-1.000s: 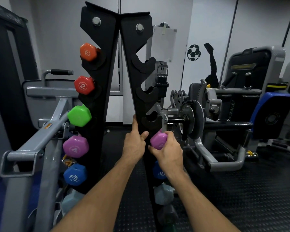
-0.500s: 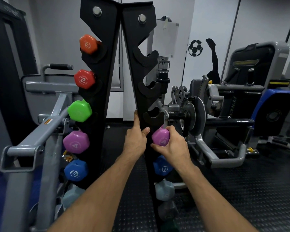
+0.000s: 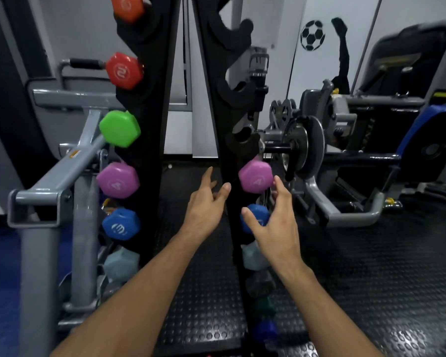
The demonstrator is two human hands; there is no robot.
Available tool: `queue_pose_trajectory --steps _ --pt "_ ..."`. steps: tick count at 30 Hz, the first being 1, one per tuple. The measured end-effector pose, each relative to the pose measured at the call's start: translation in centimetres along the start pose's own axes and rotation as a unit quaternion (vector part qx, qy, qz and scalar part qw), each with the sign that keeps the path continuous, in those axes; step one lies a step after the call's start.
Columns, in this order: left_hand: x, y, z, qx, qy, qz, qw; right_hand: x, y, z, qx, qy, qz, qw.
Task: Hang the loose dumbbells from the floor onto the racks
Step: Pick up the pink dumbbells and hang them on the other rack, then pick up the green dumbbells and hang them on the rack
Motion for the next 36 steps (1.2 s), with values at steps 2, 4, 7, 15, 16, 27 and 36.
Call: queue_pose_trajectory --steps 2,4,7,15,16,27,36 --pt "1.0 2.8 -1.1 -0.021 0.01 -0.004 1.0 0.4 -1.3 -3.3 0.038 -0.002 0.018 0.999" --pt "2.2 6.2 -2.4 -0.041 0.024 -0.008 0.999 0.9 -2.7 -7.1 0.076 0.0 0.031 0.997" --pt "4.3 12.0 -4.6 -0.084 0.043 0.007 0.996 1.6 -5.3 -13.6 0.149 -0.005 0.024 0.989" --pt "10.8 28.4 -13.2 -0.242 0.153 0.063 0.956 6.5 -12.7 -32.8 0.367 0.152 0.014 0.918" --pt "11.3 30.1 -14.2 -0.262 0.162 0.065 0.949 7.1 -13.3 -34.7 0.382 0.174 0.014 0.907" --pt "16.3 45.5 -20.8 -0.375 0.221 0.156 0.886 12.7 -18.2 -50.3 0.523 0.33 0.05 0.784" --pt "22.1 56.1 -22.4 -0.389 0.264 0.212 0.857 17.4 -23.1 -60.0 0.63 0.282 0.072 0.719"
Point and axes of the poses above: each hand's wrist, its own z-axis towards the middle knuckle, its own x-axis out of the palm, y = z × x, the point moved 7 cm from there along z, towards the middle knuckle, and after that the axes turned 14 degrees about -x, right-handed, at the moved point
